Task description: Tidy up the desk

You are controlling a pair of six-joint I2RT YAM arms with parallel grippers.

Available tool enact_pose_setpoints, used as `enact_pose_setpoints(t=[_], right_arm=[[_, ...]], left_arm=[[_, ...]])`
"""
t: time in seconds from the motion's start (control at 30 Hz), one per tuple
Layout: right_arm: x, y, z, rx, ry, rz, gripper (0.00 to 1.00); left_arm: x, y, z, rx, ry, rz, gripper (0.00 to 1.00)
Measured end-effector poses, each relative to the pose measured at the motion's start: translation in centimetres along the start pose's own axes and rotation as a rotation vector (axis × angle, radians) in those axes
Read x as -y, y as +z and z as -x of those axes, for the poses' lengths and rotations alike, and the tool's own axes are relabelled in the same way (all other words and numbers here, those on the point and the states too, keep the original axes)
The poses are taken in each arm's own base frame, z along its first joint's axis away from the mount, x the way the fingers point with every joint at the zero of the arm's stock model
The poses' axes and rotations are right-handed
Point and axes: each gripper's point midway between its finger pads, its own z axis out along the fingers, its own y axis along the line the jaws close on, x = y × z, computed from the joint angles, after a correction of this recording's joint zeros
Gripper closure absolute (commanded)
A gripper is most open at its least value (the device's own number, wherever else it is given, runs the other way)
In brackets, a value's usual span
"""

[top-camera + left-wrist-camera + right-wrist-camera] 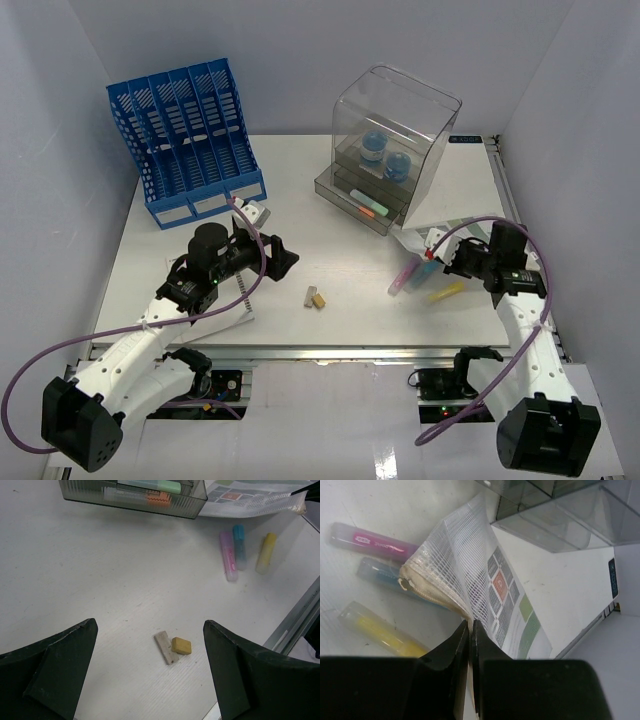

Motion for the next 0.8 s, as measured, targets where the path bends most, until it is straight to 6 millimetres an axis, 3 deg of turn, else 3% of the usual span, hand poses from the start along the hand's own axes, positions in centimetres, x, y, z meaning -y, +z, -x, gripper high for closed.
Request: enact_pose_setpoints(t=[0.17,0.43,0.63,0.8], right_arm=[[1.4,-0.7,-2.8,-0.062,0.062,-0.039,0.92],[1.0,0.0,-5.0,-0.101,0.07,-0.025,0.92],[-2.5,1.6,-7.7,-0.145,0.063,0.077,0.91],[-4.8,1.8,-8.3,-0.144,0.029,0.154,0.91]], left_arm=[[0.5,0.0,0.1,0.002,0.002,-0.026,0.02],[0.9,0.0,0.1,0.002,0.003,-0.049,0.02],[1.1,0.0,0.0,-0.003,0.002,-0.065,0.02],[1.3,0.2,-0.3,-0.014,-0.001,-0.077,0.02]])
